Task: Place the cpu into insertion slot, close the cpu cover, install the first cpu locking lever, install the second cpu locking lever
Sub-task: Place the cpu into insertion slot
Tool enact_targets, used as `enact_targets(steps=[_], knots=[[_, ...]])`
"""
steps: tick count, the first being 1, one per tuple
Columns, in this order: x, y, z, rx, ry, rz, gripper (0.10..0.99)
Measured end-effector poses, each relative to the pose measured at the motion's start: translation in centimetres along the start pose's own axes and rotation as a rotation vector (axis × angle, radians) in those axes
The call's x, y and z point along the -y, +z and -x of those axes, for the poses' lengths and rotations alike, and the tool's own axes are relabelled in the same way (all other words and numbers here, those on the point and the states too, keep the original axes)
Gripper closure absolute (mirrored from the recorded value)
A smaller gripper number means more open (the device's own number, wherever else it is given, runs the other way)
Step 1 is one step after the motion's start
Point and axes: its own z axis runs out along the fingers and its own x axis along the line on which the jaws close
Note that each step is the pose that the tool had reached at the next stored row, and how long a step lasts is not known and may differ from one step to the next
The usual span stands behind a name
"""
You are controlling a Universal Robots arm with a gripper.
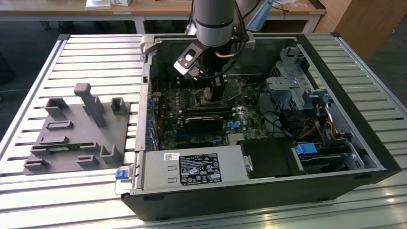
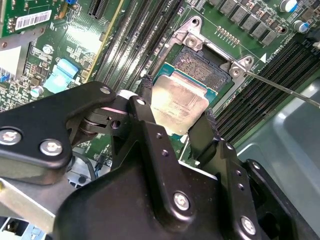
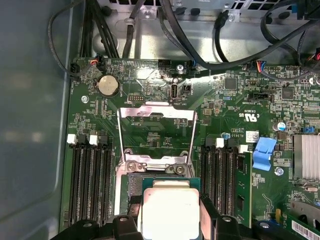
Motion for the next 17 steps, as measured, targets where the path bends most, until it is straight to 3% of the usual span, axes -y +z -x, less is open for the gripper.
enact_targets(steps=[17], knots=[[0.03,0.41,-0.40,0.0038,0.000,0.000,0.545]])
